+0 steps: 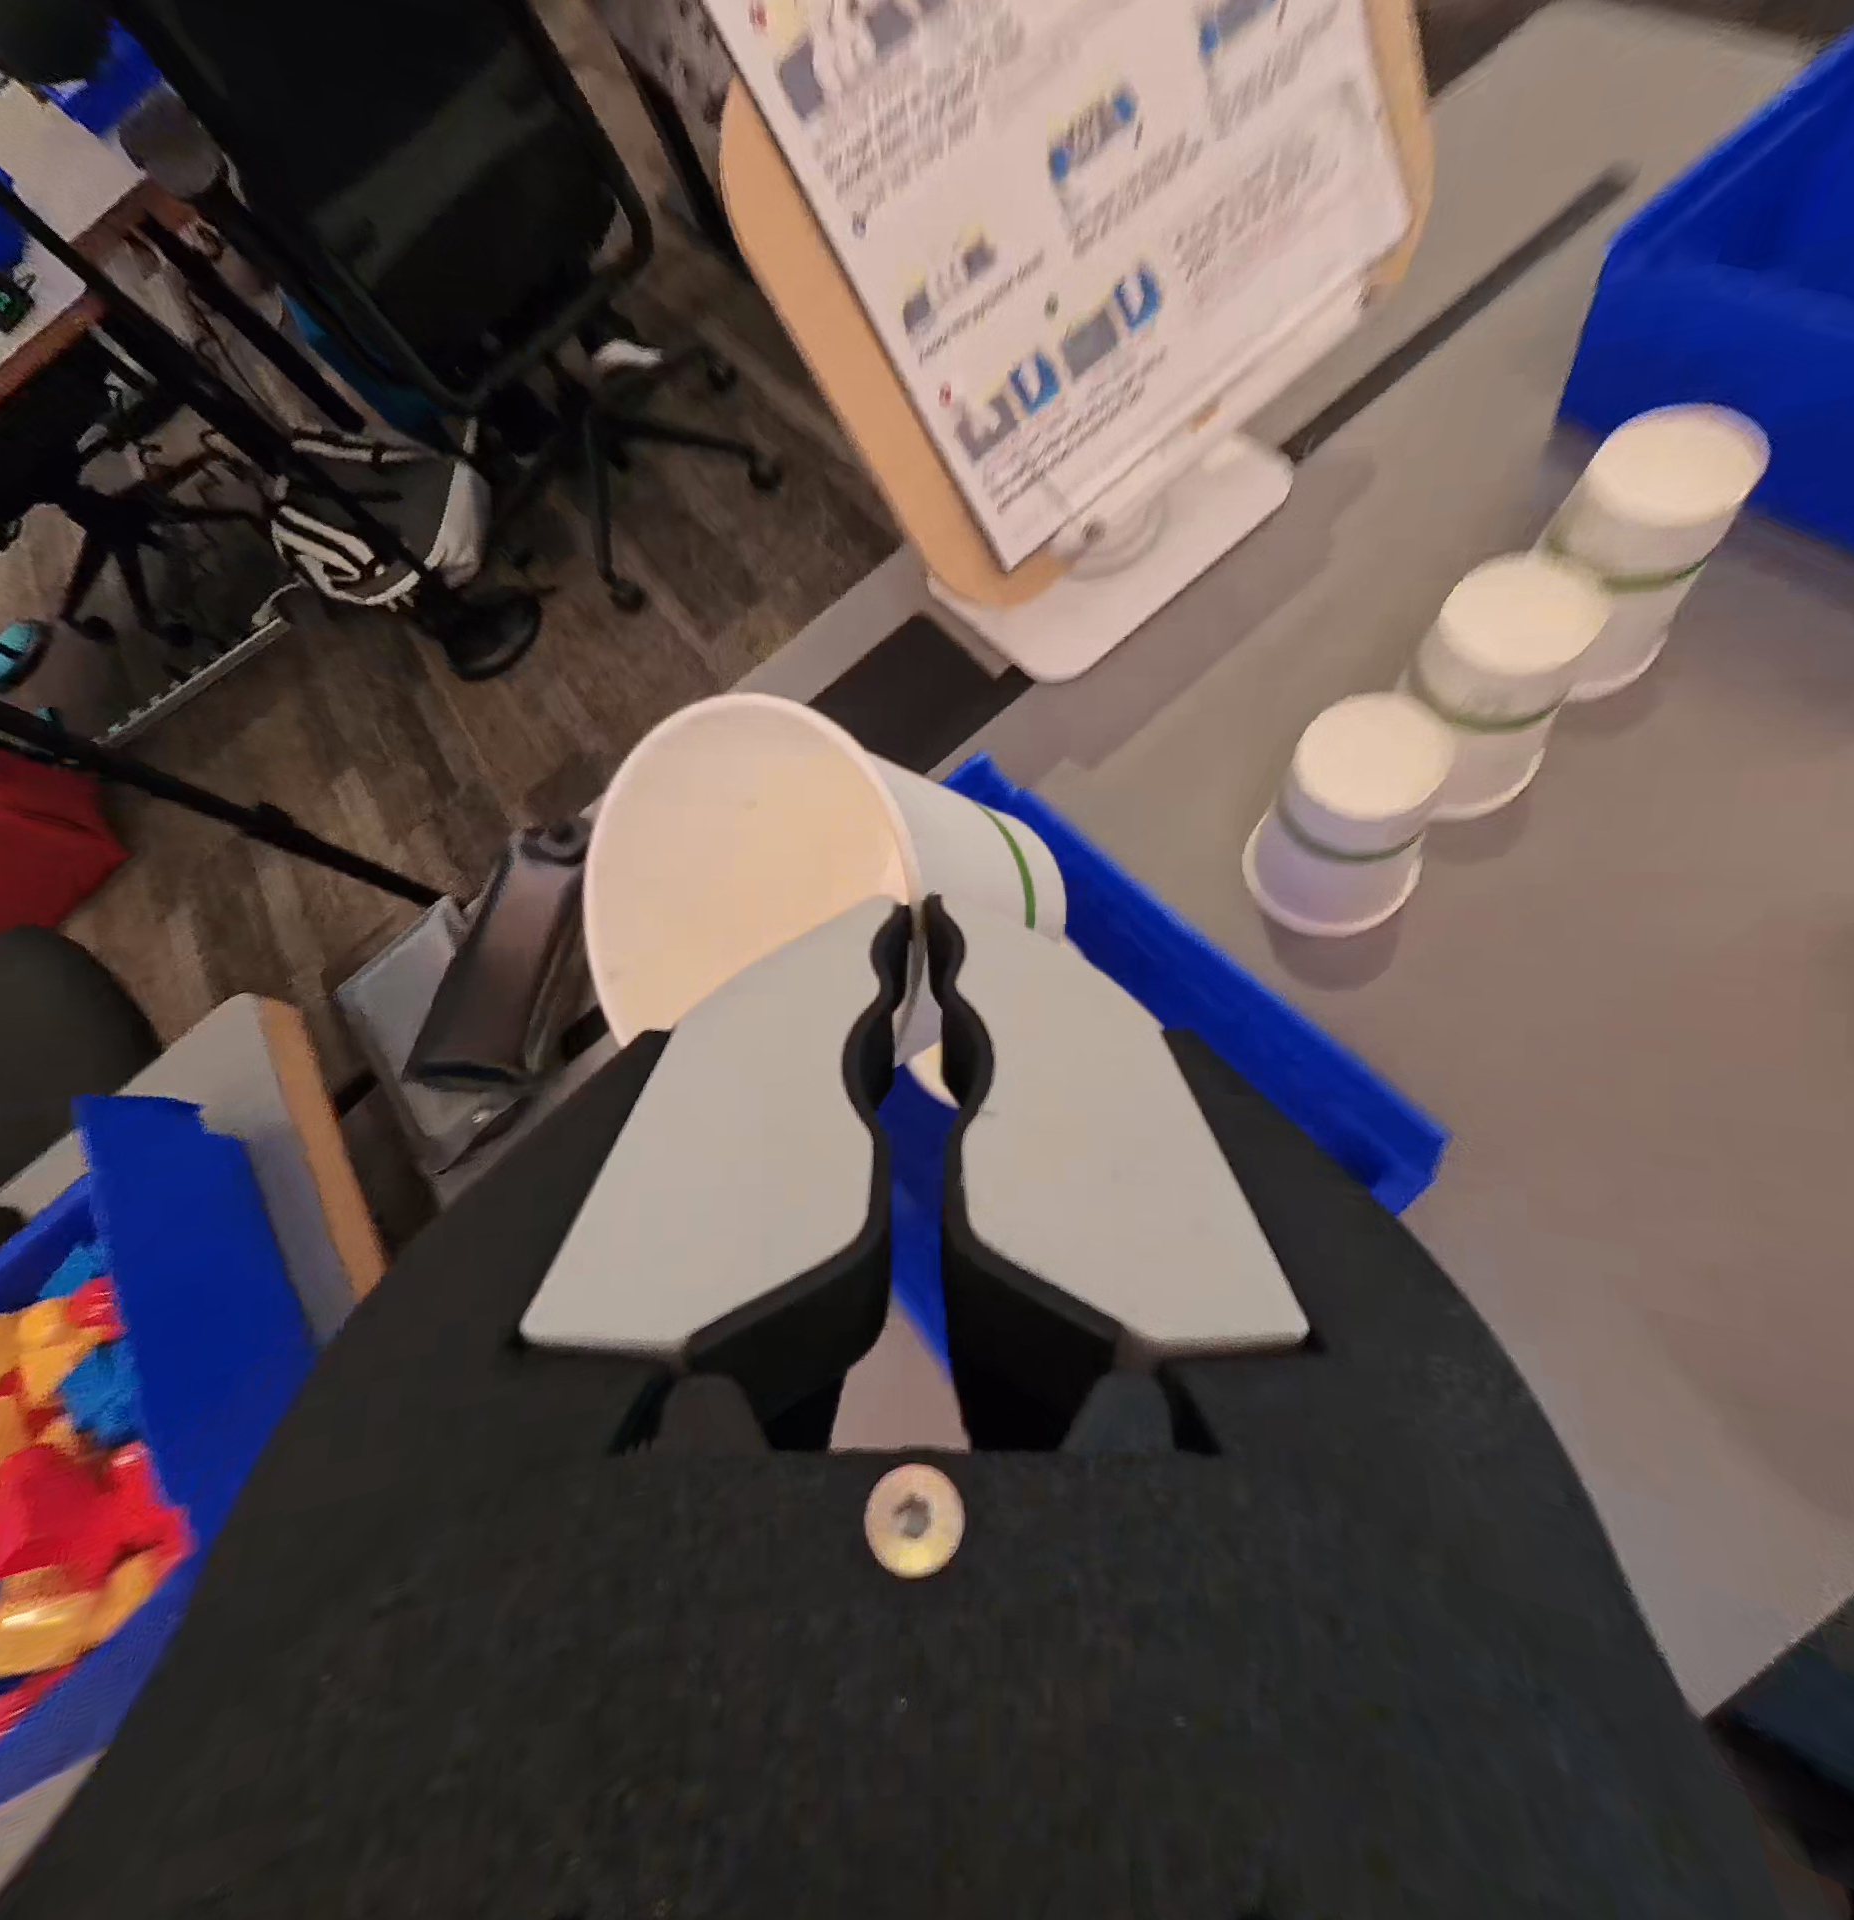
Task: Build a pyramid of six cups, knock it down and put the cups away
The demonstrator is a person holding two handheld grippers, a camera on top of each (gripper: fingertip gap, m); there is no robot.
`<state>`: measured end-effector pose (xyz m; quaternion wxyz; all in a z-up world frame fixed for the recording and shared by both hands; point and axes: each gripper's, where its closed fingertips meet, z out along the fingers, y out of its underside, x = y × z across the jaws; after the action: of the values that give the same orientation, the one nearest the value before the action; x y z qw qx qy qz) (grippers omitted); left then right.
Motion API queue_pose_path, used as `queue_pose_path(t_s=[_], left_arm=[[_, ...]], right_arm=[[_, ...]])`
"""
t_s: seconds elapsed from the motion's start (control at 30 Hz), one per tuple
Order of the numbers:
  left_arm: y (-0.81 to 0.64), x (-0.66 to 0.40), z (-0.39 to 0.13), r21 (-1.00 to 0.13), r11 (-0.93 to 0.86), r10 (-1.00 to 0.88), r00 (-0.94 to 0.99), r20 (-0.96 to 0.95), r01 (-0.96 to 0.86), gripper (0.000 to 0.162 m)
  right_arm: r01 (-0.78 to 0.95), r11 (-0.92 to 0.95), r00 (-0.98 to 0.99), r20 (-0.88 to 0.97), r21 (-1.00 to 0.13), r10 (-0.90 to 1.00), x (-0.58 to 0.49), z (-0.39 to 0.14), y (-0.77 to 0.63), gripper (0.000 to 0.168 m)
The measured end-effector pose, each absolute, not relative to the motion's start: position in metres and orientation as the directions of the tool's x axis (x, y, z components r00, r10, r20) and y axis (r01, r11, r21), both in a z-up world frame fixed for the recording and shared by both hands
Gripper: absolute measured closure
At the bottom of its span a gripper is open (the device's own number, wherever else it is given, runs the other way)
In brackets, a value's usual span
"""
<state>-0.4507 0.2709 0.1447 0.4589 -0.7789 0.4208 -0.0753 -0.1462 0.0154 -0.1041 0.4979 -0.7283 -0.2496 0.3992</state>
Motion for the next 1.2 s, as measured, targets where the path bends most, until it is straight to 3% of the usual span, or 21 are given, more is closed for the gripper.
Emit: queue_pose_path(t_s=[0.17,0.37,0.57,0.7,0.73,0.77,0.97,1.0,1.1,1.13,1.2], left_arm=[[0.235,-0.393,0.145,-0.92,-0.274,-0.765,0.643,0.032,-0.28,0.16],[0.189,-0.29,0.116,-0.921,-0.386,-0.842,0.425,0.331,-0.047,0.16],[0.151,-0.219,0.101,-0.898,-0.439,-0.868,0.261,0.423,-0.003,0.16],[0.129,-0.189,0.089,-0.897,-0.442,-0.878,0.214,0.428,-0.021,0.16],[0.124,-0.183,0.083,-0.895,-0.444,-0.88,0.207,0.427,-0.039,0.16],[0.118,-0.178,0.075,-0.893,-0.446,-0.883,0.197,0.426,-0.066,0.16],[0.112,-0.178,0.055,-0.887,-0.454,-0.879,0.204,0.431,-0.085,0.159],[0.113,-0.182,0.055,-0.891,-0.448,-0.878,0.227,0.422,-0.075,0.148],[0.109,-0.202,0.044,-0.913,-0.401,-0.873,0.335,0.356,-0.073,0.094],[0.106,-0.212,0.033,-0.919,-0.388,-0.859,0.392,0.329,-0.078,0.085],[0.093,-0.231,0.002,-0.92,-0.384,-0.826,0.475,0.302,-0.083,0.084]], right_arm=[[-0.104,-0.405,0.515,-0.397,-0.909,0.76,-0.151,-0.093,0.027,0.103],[-0.3,-0.427,0.422,-0.52,-0.853,0.743,-0.16,-0.058,0.071,0.09],[-0.611,-0.527,0.079,-0.709,-0.59,0.701,-0.159,-0.009,0.116,0.06],[-0.693,-0.564,-0.085,-0.726,-0.449,0.682,-0.154,0.011,0.127,0.055],[-0.699,-0.562,-0.099,-0.718,-0.442,0.689,-0.153,0.014,0.127,0.06],[-0.705,-0.546,-0.091,-0.706,-0.452,0.702,-0.152,0.016,0.126,0.076],[-0.65,-0.545,-0.004,-0.715,-0.529,0.699,-0.152,0.001,0.121,0.079],[-0.645,-0.54,0.005,-0.709,-0.541,0.705,-0.152,0.003,0.121,0.079],[-0.645,-0.445,0.116,-0.655,-0.621,0.747,-0.134,0.027,0.122,0.079],[-0.624,-0.385,0.188,-0.609,-0.68,0.77,-0.125,0.042,0.122,0.078],[-0.539,-0.231,0.362,-0.47,-0.81,0.805,-0.102,0.083,0.123,0.078]])
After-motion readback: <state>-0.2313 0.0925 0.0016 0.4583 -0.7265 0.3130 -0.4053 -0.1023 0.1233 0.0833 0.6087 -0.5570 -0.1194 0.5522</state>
